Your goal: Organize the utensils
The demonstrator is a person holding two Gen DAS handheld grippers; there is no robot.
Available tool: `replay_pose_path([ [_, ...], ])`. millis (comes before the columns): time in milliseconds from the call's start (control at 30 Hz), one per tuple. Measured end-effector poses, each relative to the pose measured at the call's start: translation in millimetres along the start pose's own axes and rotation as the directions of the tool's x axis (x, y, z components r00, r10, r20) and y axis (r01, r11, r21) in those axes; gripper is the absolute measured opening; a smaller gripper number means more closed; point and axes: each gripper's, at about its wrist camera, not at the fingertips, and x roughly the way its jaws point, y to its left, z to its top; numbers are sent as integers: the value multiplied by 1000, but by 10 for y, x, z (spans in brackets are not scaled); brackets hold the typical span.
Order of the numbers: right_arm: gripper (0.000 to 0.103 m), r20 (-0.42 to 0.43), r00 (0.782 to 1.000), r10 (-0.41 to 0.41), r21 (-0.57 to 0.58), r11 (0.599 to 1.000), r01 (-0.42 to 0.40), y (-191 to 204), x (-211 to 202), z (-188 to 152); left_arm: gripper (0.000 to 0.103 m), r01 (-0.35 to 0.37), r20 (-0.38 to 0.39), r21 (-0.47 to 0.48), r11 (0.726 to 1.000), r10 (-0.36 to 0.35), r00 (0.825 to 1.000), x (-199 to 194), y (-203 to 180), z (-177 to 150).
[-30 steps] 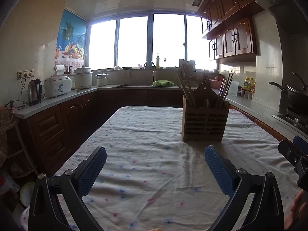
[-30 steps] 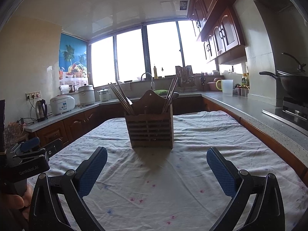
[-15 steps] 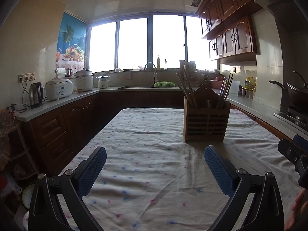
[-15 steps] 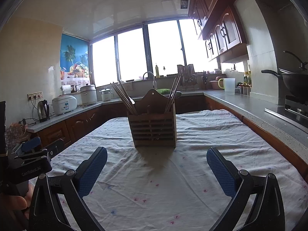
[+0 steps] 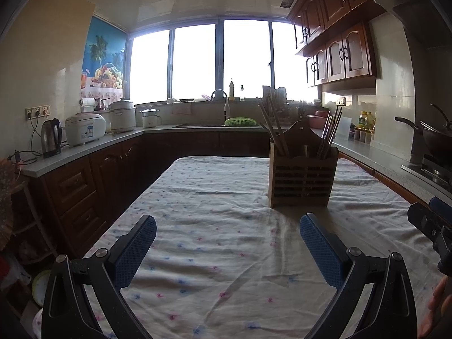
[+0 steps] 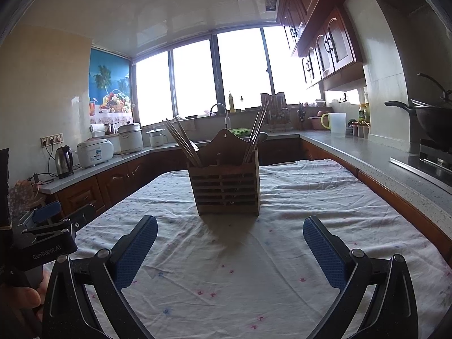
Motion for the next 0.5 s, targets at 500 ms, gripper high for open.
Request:
replay_pose_path([
  [500, 103, -10, 1000, 6, 3, 1000, -6, 6, 49, -2, 102, 3, -11, -7, 1000, -3, 1000, 32, -12, 3],
])
